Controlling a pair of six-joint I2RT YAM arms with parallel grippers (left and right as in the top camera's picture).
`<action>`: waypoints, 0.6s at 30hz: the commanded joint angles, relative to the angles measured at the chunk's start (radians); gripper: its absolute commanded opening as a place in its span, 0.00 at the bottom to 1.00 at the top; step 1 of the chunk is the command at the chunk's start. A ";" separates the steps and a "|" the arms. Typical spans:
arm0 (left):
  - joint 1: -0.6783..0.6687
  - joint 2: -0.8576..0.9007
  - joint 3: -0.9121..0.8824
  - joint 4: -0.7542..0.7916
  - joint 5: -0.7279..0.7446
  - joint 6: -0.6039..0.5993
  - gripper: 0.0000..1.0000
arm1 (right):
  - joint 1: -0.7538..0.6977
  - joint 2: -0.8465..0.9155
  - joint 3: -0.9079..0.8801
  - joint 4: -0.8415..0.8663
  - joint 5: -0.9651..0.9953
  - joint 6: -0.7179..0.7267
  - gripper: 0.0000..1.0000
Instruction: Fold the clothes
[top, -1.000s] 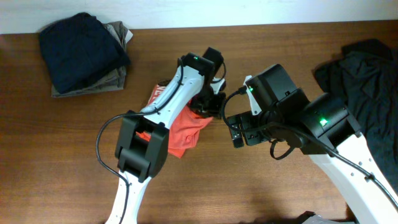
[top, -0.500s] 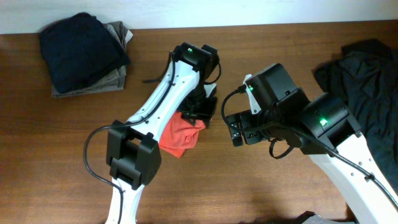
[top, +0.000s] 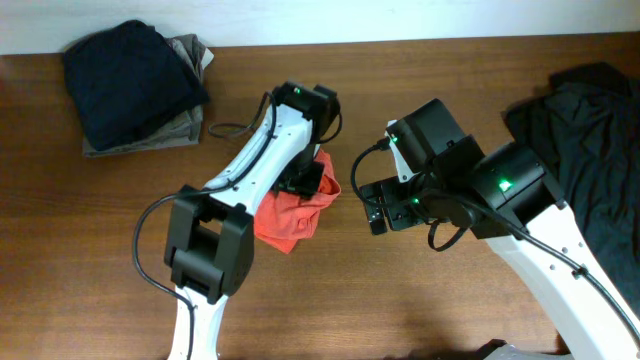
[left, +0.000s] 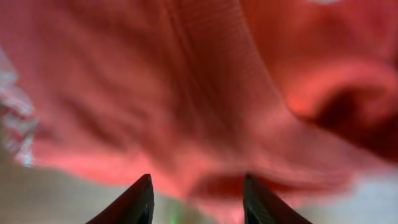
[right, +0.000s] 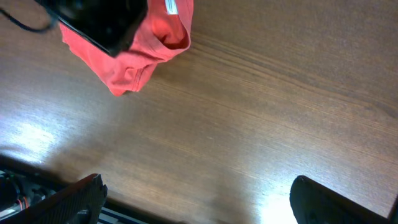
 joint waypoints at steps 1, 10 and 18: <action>0.000 -0.019 -0.132 0.066 0.000 -0.005 0.45 | 0.006 0.002 -0.003 0.003 -0.002 0.009 0.99; -0.059 -0.019 -0.264 0.167 0.241 -0.005 0.31 | 0.006 0.002 -0.003 0.029 -0.002 0.009 0.99; -0.136 -0.021 -0.259 0.260 0.476 -0.016 0.32 | 0.005 0.002 -0.003 0.034 -0.002 0.009 0.99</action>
